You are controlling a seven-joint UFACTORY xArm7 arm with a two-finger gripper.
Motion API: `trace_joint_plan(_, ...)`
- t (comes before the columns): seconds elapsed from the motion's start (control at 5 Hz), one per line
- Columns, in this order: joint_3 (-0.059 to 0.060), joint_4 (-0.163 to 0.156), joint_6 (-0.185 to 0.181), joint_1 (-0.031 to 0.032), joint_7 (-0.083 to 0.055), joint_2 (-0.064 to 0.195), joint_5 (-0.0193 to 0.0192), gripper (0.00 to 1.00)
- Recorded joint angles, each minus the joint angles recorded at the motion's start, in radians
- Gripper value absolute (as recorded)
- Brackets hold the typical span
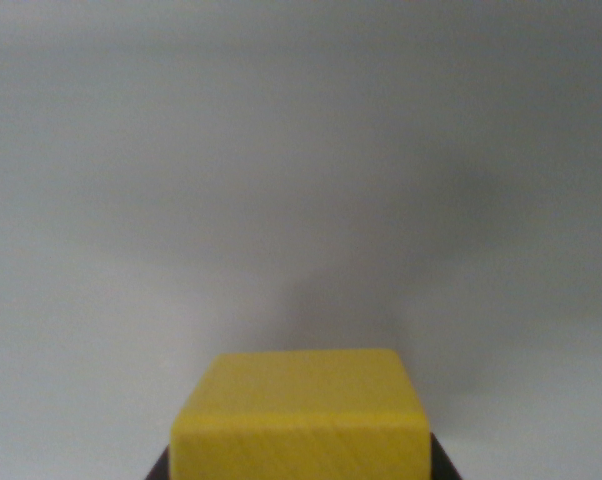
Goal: Pick yellow cube
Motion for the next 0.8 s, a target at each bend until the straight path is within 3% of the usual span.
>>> trace_joint_plan(0.6, 0.0, 0.022, 0.032, -0.0001, 0.001, -0.01, -0.0007, 1.0)
trace_joint_plan(0.8, 0.0, 0.046, 0.067, -0.0002, 0.003, -0.021, -0.0014, 1.0)
